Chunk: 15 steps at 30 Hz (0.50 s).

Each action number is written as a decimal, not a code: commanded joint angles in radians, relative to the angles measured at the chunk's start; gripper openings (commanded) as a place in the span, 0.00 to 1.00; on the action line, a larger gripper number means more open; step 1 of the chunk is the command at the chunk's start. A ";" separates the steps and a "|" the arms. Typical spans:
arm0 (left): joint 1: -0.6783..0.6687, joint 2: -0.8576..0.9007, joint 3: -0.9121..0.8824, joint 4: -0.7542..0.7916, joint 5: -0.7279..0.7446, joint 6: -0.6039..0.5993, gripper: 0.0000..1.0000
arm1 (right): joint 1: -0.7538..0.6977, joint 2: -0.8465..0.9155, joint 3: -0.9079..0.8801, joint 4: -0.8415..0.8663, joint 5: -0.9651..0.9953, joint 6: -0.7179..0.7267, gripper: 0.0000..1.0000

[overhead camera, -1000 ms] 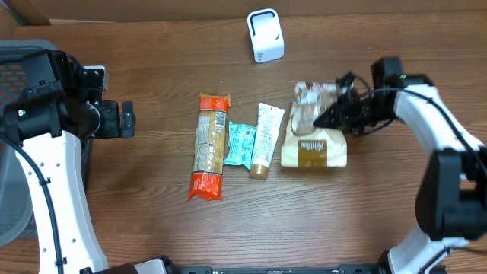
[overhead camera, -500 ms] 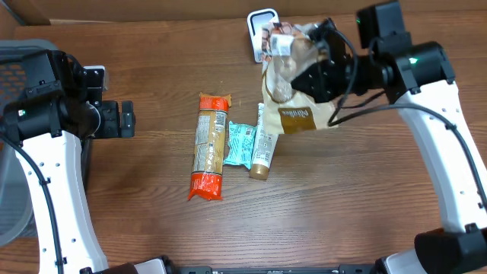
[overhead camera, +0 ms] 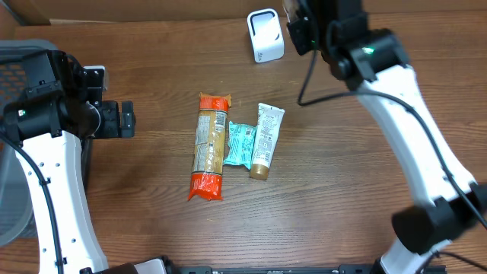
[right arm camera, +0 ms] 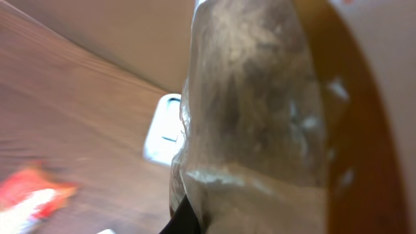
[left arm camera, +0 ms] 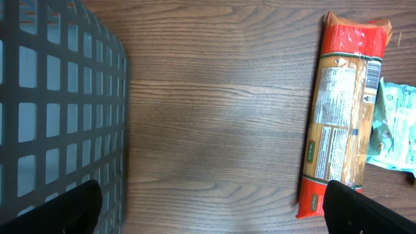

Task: Scan the item barcode
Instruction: 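Lift the snack bag and hold it over the white scanner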

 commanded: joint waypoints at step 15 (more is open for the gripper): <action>-0.002 -0.016 0.003 0.000 0.015 0.026 1.00 | 0.016 0.377 0.015 0.405 0.432 -0.637 0.04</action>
